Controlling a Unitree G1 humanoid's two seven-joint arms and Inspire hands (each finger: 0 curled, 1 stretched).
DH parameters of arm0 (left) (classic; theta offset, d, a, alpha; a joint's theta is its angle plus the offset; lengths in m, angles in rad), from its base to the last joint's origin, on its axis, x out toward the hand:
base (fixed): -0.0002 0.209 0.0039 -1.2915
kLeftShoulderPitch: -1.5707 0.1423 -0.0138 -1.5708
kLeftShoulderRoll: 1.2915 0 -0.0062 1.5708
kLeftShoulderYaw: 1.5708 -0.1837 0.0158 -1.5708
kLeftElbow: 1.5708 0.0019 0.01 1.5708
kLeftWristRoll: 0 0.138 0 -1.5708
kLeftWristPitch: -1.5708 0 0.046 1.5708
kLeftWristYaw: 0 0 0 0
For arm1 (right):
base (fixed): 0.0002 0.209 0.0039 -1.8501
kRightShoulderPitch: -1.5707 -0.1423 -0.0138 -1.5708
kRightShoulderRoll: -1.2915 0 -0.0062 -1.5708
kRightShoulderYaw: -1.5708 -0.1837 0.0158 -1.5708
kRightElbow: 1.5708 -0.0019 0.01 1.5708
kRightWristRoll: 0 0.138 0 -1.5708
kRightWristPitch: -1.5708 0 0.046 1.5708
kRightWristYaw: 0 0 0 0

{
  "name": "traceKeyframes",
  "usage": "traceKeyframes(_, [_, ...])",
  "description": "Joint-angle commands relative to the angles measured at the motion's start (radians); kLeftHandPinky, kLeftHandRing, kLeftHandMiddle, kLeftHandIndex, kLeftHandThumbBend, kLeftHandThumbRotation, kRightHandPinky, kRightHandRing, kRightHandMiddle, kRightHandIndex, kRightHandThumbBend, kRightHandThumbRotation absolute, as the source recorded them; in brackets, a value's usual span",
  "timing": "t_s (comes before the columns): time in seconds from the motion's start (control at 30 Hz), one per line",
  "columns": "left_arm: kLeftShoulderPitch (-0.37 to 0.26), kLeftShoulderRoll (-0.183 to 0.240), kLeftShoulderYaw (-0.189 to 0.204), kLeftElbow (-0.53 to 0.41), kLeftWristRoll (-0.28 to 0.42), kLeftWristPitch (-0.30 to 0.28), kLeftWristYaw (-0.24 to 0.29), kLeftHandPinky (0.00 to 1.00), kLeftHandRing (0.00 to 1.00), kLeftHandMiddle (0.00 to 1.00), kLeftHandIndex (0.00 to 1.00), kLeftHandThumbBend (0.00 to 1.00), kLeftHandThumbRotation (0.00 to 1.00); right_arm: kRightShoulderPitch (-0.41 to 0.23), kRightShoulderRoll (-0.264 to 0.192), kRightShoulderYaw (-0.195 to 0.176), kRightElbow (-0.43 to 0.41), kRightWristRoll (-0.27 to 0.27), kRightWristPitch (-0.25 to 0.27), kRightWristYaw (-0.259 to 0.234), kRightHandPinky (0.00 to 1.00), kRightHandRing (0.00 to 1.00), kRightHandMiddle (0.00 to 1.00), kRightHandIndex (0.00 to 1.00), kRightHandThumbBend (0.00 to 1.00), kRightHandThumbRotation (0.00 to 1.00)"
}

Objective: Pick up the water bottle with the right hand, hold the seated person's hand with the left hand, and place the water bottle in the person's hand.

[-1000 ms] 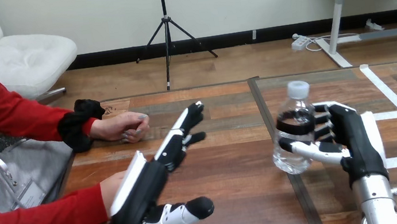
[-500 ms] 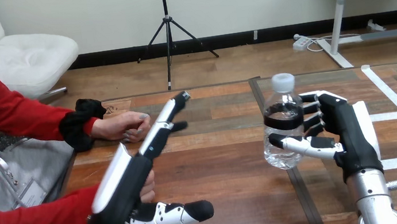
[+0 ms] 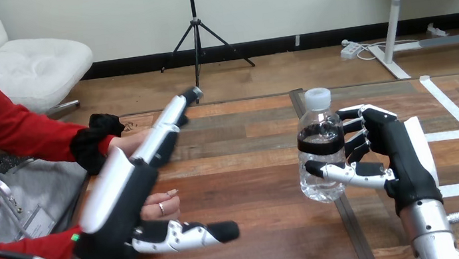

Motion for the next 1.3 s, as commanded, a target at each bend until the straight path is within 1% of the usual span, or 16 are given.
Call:
traceKeyframes(0.0, [-0.001, 0.071, 0.021, -0.11, 0.028, 0.072, 0.025, 0.84, 0.95, 0.97, 0.97, 1.0, 0.53, -0.019, 0.004, 0.001, -0.106, 0.001, 0.0, 0.001, 0.31, 0.37, 0.53, 0.58, 0.91, 0.0])
traceKeyframes(0.07, [0.003, 0.089, 0.018, -0.126, 0.025, 0.096, 0.022, 0.84, 0.95, 0.97, 0.96, 1.0, 0.5, -0.012, 0.006, 0.001, -0.12, 0.0, 0.007, 0.004, 0.31, 0.37, 0.53, 0.58, 0.91, 0.0])
traceKeyframes(0.17, [0.005, 0.126, 0.009, -0.152, -0.013, 0.15, -0.006, 0.83, 0.95, 0.96, 0.95, 1.0, 0.46, 0.006, 0.009, 0.001, -0.155, 0.004, 0.021, 0.015, 0.31, 0.38, 0.53, 0.58, 0.91, 0.0])
traceKeyframes(0.27, [-0.014, 0.163, 0.002, -0.128, -0.02, 0.147, -0.008, 0.82, 0.93, 0.93, 0.94, 1.0, 0.41, 0.02, 0.012, 0.001, -0.182, 0.008, 0.031, 0.024, 0.31, 0.38, 0.53, 0.58, 0.91, 0.0])
traceKeyframes(0.37, [-0.02, 0.201, 0.007, -0.143, 0.026, 0.184, -0.002, 0.81, 0.92, 0.92, 0.93, 1.0, 0.41, 0.033, 0.017, 0.001, -0.211, 0.016, 0.044, 0.038, 0.31, 0.39, 0.53, 0.58, 0.91, 0.0])
traceKeyframes(0.4, [-0.023, 0.221, 0.004, -0.15, 0.031, 0.213, -0.017, 0.81, 0.91, 0.91, 0.93, 1.0, 0.41, 0.039, 0.017, 0.001, -0.218, 0.02, 0.042, 0.044, 0.31, 0.39, 0.53, 0.58, 0.91, 0.0])
traceKeyframes(0.47, [-0.026, 0.244, -0.004, -0.156, 0.029, 0.247, -0.034, 0.8, 0.91, 0.91, 0.92, 1.0, 0.41, 0.044, 0.018, 0.001, -0.226, 0.024, 0.042, 0.051, 0.31, 0.39, 0.54, 0.58, 0.91, 0.0])
traceKeyframes(0.5, [-0.039, 0.264, -0.008, -0.136, 0.049, 0.242, -0.029, 0.8, 0.9, 0.9, 0.92, 1.0, 0.41, 0.047, 0.018, 0.001, -0.228, 0.024, 0.035, 0.054, 0.31, 0.39, 0.54, 0.58, 0.9, 0.0])
traceKeyframes(0.57, [-0.054, 0.286, -0.013, -0.111, 0.072, 0.232, -0.017, 0.76, 0.88, 0.89, 0.91, 1.0, 0.44, 0.049, 0.017, 0.001, -0.23, 0.023, 0.028, 0.057, 0.32, 0.39, 0.54, 0.59, 0.9, 0.0])
traceKeyframes(0.63, [-0.076, 0.325, -0.023, -0.081, 0.131, 0.229, 0.002, 0.75, 0.87, 0.88, 0.91, 1.0, 0.44, 0.06, 0.018, 0.001, -0.253, 0.015, 0.042, 0.056, 0.32, 0.39, 0.54, 0.59, 0.9, 0.0])
traceKeyframes(0.77, [-0.104, 0.367, -0.04, -0.045, 0.187, 0.242, 0.024, 0.74, 0.86, 0.87, 0.91, 1.0, 0.44, 0.072, 0.022, 0.002, -0.277, 0.014, 0.05, 0.062, 0.32, 0.4, 0.54, 0.59, 0.89, 0.0])
traceKeyframes(0.83, [-0.127, 0.391, -0.052, -0.003, 0.231, 0.231, 0.055, 0.73, 0.85, 0.86, 0.9, 1.0, 0.42, 0.077, 0.022, 0.002, -0.285, 0.013, 0.045, 0.062, 0.33, 0.41, 0.55, 0.59, 0.89, 0.0])
traceKeyframes(0.97, [-0.168, 0.423, -0.082, 0.065, 0.274, 0.223, 0.095, 0.73, 0.85, 0.86, 0.9, 1.0, 0.41, 0.082, 0.021, 0.001, -0.29, 0.014, 0.04, 0.065, 0.34, 0.42, 0.55, 0.59, 0.89, 0.0])
traceKeyframes(1.1, [-0.226, 0.451, -0.124, 0.17, 0.313, 0.201, 0.136, 0.73, 0.84, 0.86, 0.89, 1.0, 0.41, 0.091, 0.024, -0.001, -0.311, 0.027, 0.046, 0.077, 0.35, 0.43, 0.55, 0.59, 0.89, 0.0])
traceKeyframes(1.17, [-0.247, 0.461, -0.144, 0.207, 0.324, 0.195, 0.149, 0.72, 0.84, 0.86, 0.88, 1.0, 0.41, 0.094, 0.024, -0.002, -0.315, 0.034, 0.044, 0.083, 0.35, 0.42, 0.56, 0.6, 0.89, 0.0])
traceKeyframes(1.27, [-0.291, 0.478, -0.179, 0.281, 0.331, 0.172, 0.144, 0.72, 0.84, 0.86, 0.88, 1.0, 0.4, 0.101, 0.025, -0.003, -0.33, 0.044, 0.05, 0.094, 0.35, 0.42, 0.56, 0.6, 0.89, 0.0])
